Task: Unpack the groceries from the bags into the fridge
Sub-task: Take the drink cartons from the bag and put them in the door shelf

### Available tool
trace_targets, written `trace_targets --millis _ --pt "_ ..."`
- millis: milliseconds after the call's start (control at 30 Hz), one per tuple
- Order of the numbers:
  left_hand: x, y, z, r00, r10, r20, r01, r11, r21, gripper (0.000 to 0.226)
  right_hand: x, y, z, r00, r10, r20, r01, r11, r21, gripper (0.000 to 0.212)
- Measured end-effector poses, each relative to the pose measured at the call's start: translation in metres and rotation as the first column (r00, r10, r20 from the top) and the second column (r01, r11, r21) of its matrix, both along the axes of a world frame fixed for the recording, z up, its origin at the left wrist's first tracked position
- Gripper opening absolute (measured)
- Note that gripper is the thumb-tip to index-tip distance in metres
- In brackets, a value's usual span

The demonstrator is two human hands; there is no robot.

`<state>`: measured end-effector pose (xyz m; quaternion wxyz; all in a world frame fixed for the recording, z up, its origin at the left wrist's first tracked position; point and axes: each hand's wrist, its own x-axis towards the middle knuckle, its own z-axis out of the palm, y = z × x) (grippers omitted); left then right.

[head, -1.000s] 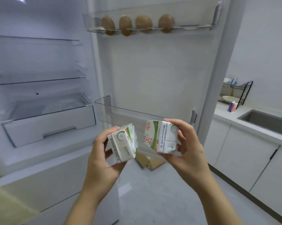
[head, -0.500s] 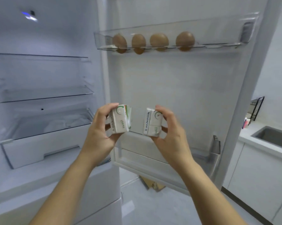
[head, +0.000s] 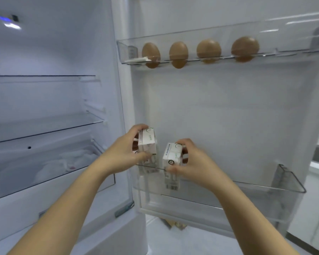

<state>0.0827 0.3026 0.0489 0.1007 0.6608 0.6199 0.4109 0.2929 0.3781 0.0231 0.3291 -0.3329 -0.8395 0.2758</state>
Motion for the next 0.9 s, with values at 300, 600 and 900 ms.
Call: trace_targets --millis 300,600,900 --pt "-0.022 0.027 -0.008 0.954 -0.192 -0.232 0.142 0.966 -0.216 0.063 0.0 -0.003 0.005 0.988 -0.063 0.144 0.08 0.99 -0.116 0.056" --pt "-0.045 0.031 -0.011 0.878 -0.309 -0.366 0.235 0.944 -0.233 0.064 -0.003 -0.011 0.007 0.983 -0.082 0.164 0.118 0.968 -0.222 0.047" --pt "-0.058 0.025 -0.031 0.825 -0.248 -0.509 0.234 0.968 -0.092 0.064 -0.014 -0.012 0.014 0.999 -0.043 -0.004 0.036 0.883 -0.468 0.044"
